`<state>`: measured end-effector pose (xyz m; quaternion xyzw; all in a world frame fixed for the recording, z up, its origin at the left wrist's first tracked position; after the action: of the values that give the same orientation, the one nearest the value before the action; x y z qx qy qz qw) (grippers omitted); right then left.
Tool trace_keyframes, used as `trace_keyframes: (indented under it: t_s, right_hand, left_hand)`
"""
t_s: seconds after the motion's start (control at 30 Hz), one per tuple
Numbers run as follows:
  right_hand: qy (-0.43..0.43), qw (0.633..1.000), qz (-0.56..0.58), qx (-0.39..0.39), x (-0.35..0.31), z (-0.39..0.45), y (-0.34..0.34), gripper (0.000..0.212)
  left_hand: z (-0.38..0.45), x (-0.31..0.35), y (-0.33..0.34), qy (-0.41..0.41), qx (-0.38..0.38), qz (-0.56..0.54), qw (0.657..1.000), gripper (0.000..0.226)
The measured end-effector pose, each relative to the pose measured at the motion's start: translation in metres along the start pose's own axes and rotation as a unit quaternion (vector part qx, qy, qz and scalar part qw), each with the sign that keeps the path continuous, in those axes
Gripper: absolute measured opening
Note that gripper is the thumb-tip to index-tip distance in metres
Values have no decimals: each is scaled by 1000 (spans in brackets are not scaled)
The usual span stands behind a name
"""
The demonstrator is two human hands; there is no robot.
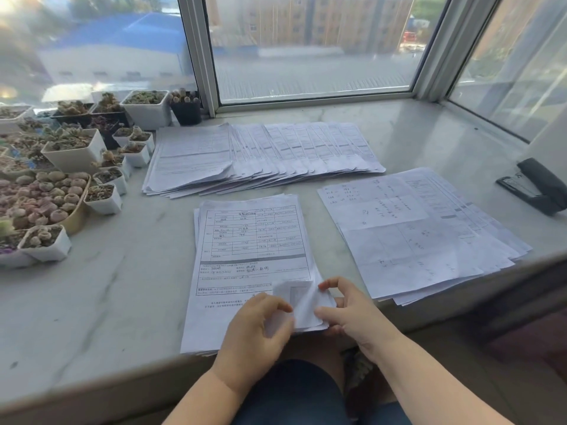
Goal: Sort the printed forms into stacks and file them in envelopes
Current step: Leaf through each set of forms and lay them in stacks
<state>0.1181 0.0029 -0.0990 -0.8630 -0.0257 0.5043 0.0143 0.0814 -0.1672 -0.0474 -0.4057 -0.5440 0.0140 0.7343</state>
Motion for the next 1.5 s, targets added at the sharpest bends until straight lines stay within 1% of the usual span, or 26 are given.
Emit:
trace_keyframes:
  t_s: [0.07,0.13,0.2,0.23,0.3,0.4,0.47,0.53,0.63,0.73,0.87,0.97,1.0,1.03,1.07,1.1,1.13,1.17,1.2,1.23,1.27,1.3,1.37,1.4,1.43,1.5]
  right_hand:
    - [-1,1000,12,1,0,3,0,36]
    - [1,1000,18,-1,0,5,0,29]
    - [5,999,32,-5,1,6,1,20]
    - [7,999,43,-10,1,6,0,18]
    - [17,997,68,-24,3,6,1,22]
    - [23,995,85,-48,3,4,0,26]
    - [17,996,74,-53,1,4,0,32]
    - [9,997,59,-46,0,5,-1,37]
    - [-5,999,38,-27,-2,7,-1,39]
    - [-22,1000,9,0,-6,8,-3,39]
    - [-27,999,-18,22,-9,7,-4,39]
    - [-23,999,-7,29,-11,8,-2,37]
    - [-17,999,-10,28,-10,8,-3,33]
    - [-8,999,-17,26,-10,8,-3,29]
    - [0,999,-30,27,-10,7,-6,26]
    - [-1,997,-58,46,-13,6,-13,21]
    - [-10,992,-91,84,-20,2,-25,15]
    - [-24,986,-109,126,-28,-2,-37,10]
    - [-33,982,-104,155,-34,-5,-47,13]
    - [-30,984,-72,159,-39,-6,-52,21]
    - [-14,991,-23,134,-41,-4,-50,30]
    - [20,996,21,85,-41,-1,-40,42]
    - [115,992,45,-19,-36,1,-10,63]
    - [151,987,36,-52,-31,2,3,67]
    - [171,983,22,-69,-27,3,14,62]
    - [164,984,-44,-54,-25,9,21,31]
  left_hand:
    - [2,-3,0,-8,-32,3,999,12]
    - [4,-7,-3,-23,-45,-4,999,9]
    - [5,-11,-7,-40,-32,-24,998,3]
    - [5,-12,-10,-44,-17,-32,998,6]
    - [4,-13,-14,-43,11,-33,998,22]
    - [2,-9,-12,-29,25,-16,999,50]
    - [1,-5,-13,-7,39,-10,999,57]
    - [1,0,-11,9,35,0,999,49]
    - [2,5,-4,14,-3,54,998,20]
    - [4,-1,0,-12,-38,67,997,27]
    - [7,-2,4,-10,-74,81,994,29]
    - [7,-2,2,-4,-79,71,994,15]
    - [8,-2,-1,-4,-67,67,995,11]
    - [7,-2,-4,-2,-50,62,997,11]
    - [6,-3,-6,-7,-35,55,998,19]
    - [5,-4,-8,-12,-25,46,999,34]
    - [4,-5,-8,-15,-20,38,999,51]
    - [3,-6,-8,-14,-16,36,999,61]
    - [2,-6,-8,-18,-7,34,999,63]
    - [2,-6,-10,-24,6,22,999,55]
    - [2,-7,-12,-30,22,7,999,40]
    - [3,-7,-14,-32,33,-9,999,27]
    - [3,-4,-13,-19,34,-12,999,29]
    - [2,-1,-10,-11,16,-8,1000,29]
    - [1,1,-4,-2,-11,-5,1000,25]
    - [-2,1,4,2,-59,2,998,12]
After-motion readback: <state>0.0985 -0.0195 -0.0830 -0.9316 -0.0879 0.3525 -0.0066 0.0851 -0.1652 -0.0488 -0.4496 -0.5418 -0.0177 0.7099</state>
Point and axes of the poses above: each hand's wrist, its own z-axis towards the middle knuckle, its own y-axis out of the palm, x = y × z, the point moved 9 cm from there along z, towards the middle knuckle, and after that the axes turned 11 degrees about -x, right-handed, at the moved point
